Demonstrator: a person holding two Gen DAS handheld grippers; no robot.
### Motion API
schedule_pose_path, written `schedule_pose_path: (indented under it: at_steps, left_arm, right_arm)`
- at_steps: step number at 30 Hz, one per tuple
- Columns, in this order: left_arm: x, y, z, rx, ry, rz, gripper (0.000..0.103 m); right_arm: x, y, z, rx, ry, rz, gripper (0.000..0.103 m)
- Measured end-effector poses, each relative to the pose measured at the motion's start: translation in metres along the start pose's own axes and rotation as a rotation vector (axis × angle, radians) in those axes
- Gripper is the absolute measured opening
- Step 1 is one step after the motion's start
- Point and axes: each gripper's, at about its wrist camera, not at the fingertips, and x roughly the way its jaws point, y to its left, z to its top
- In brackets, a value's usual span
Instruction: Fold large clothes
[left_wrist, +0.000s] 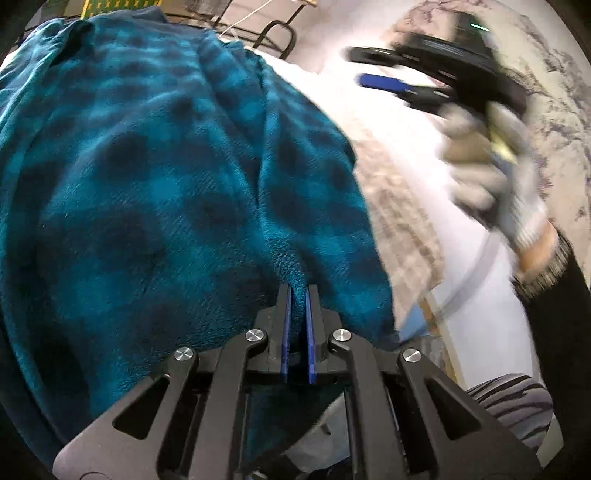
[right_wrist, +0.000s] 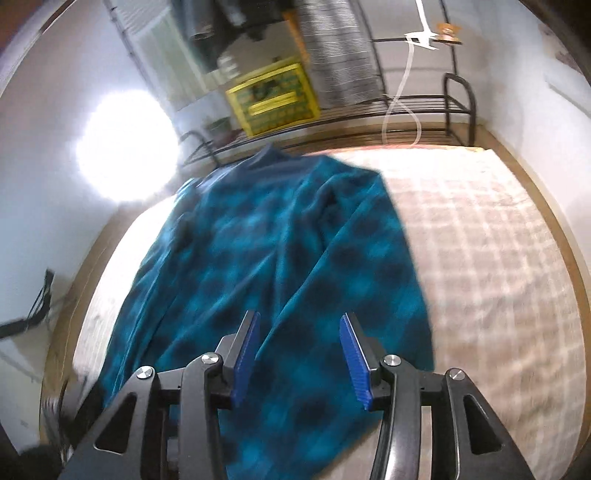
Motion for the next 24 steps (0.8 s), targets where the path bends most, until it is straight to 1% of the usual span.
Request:
schedule_pose_path:
  at_steps: [2, 3, 7, 9, 12, 13, 15, 16, 17, 18, 20, 24]
  left_arm:
    - [-0.005, 0.000, 0.001, -0.014, -0.009, -0.030, 0.004]
    - [-0.008, 0.001, 0.002, -0.025, -0.014, -0.052, 0.004]
    - [-0.018, 0.001, 0.004, -0.038, -0.024, -0.118, 0.002]
    - [-0.019, -0.004, 0.005, -0.016, -0.028, -0.117, 0.002]
    - [-0.018, -0.009, 0.004, 0.020, -0.022, -0.111, 0.002]
    - [-0.016, -0.009, 0.005, 0.023, -0.020, -0.110, 0.002]
    - [-0.013, -0.007, 0.004, 0.015, -0.008, -0.117, 0.002]
    - [-0.011, -0.006, 0.004, 0.008, 0.000, -0.123, 0.002]
    - [-0.011, -0.005, 0.003, 0.002, 0.006, -0.128, 0.002]
    - [-0.009, -0.004, 0.004, -0.002, 0.011, -0.131, 0.002]
    - [-0.011, -0.004, 0.003, -0.006, 0.013, -0.138, 0.002]
    - [-0.016, -0.004, 0.000, -0.001, 0.006, -0.152, 0.002]
  right_arm:
    - [0.022, -0.009, 0.023, 0.023, 0.004, -0.015, 0.051]
    - [0.036, -0.015, 0.038, 0.047, 0.004, -0.034, 0.052]
    - [0.080, -0.031, 0.077, 0.120, 0.014, -0.077, 0.052]
    - [0.103, -0.039, 0.095, 0.148, 0.023, -0.105, 0.052]
    - [0.136, -0.048, 0.116, 0.163, 0.042, -0.175, 0.052]
    - [0.147, -0.051, 0.122, 0.163, 0.050, -0.205, 0.052]
    - [0.162, -0.055, 0.130, 0.168, 0.060, -0.235, 0.052]
    - [0.170, -0.058, 0.132, 0.172, 0.069, -0.246, 0.048]
    - [0.177, -0.060, 0.134, 0.173, 0.081, -0.248, 0.031]
    - [0.184, -0.062, 0.135, 0.172, 0.102, -0.248, 0.011]
    - [0.187, -0.061, 0.135, 0.157, 0.105, -0.280, 0.000]
    - [0.161, -0.050, 0.141, 0.119, 0.027, -0.301, 0.000]
